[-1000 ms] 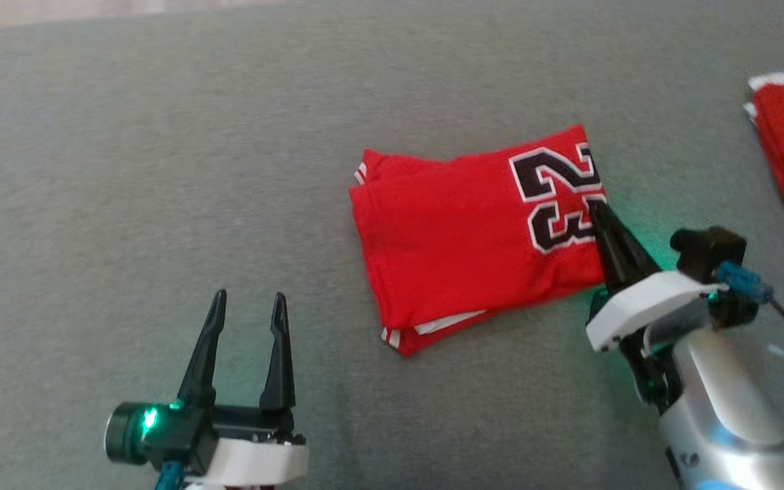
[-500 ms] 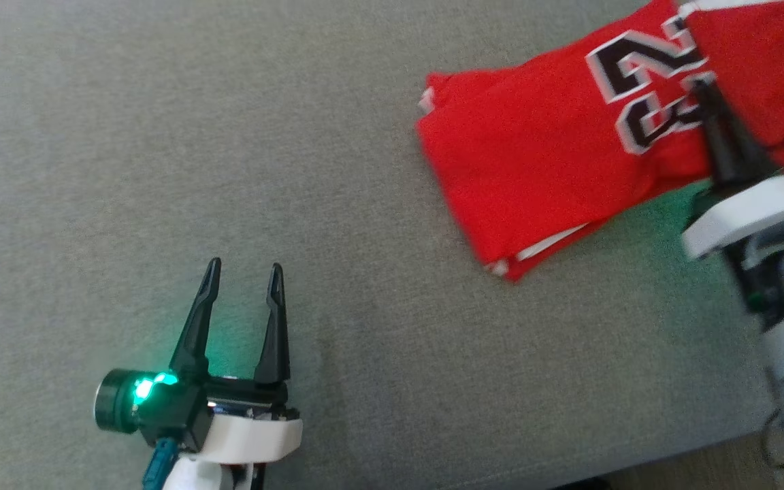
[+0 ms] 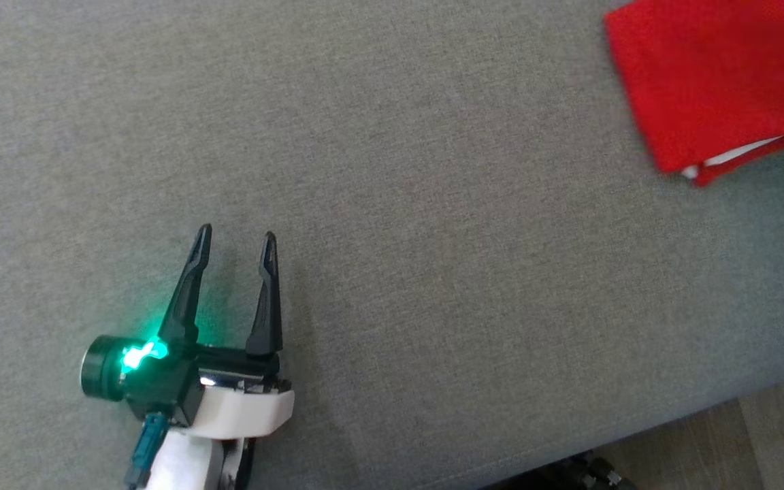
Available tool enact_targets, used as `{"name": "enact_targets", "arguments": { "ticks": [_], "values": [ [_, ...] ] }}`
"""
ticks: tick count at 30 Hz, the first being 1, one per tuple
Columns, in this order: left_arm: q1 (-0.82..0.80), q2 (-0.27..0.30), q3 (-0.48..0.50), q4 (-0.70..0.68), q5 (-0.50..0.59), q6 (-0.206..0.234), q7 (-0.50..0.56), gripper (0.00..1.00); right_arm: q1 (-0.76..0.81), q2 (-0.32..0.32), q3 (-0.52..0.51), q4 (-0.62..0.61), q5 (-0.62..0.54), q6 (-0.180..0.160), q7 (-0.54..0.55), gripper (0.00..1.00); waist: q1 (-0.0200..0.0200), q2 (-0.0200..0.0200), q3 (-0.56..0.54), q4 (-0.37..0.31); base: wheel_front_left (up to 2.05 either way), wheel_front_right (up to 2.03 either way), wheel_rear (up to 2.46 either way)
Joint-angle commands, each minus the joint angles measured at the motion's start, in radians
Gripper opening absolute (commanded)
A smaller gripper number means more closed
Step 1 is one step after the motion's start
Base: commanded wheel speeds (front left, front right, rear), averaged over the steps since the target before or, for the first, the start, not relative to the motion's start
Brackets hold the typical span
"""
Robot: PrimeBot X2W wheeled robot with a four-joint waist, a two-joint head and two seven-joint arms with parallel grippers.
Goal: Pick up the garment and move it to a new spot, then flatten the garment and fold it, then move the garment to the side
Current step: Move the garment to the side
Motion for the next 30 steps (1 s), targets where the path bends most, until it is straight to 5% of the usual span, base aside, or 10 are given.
{"name": "enact_targets", "arguments": {
  "ticks": [1, 5, 6, 7, 18, 30],
  "values": [
    [-0.016, -0.004, 0.032, -0.027, 0.009, -0.008, -0.005, 1.0, -0.021, -0.049, -0.02, -0.037, -0.014, -0.001, 0.01, 0.0, -0.0001, 0.0, 0.009, -0.005, 0.0, 0.0, 0.0],
    [-0.03, -0.004, 0.036, -0.024, 0.008, -0.015, -0.005, 1.0, -0.026, -0.064, -0.061, -0.037, -0.035, -0.001, 0.029, 0.0, -0.0001, 0.0, 0.014, -0.004, 0.0, 0.0, 0.0],
    [-0.033, -0.004, 0.038, -0.023, 0.008, -0.017, -0.005, 1.0, -0.028, -0.059, -0.073, -0.034, -0.04, -0.001, 0.041, 0.35, -0.0001, 0.0, 0.013, -0.003, 0.0, 0.0, 0.0],
    [-0.036, -0.004, 0.039, -0.021, 0.008, -0.019, -0.005, 1.0, -0.026, -0.053, -0.077, -0.032, -0.046, -0.001, 0.051, 1.0, -0.0001, 0.0, 0.011, -0.001, 0.0, 0.0, 0.0],
    [-0.014, -0.005, 0.037, -0.003, -0.033, -0.006, -0.005, 1.0, 0.131, 0.16, -0.01, -0.017, -0.068, -0.001, 0.015, 1.0, -0.0001, 0.0, -0.114, 0.051, 0.0, 0.0, 0.0],
    [0.111, -0.005, 0.027, 0.035, -0.118, 0.055, -0.005, 1.0, 0.347, 0.437, 0.307, 0.168, 0.034, -0.001, -0.356, 1.0, -0.0001, 0.0, -0.382, 0.125, 0.0, 0.0, 0.0]
  ]
}}
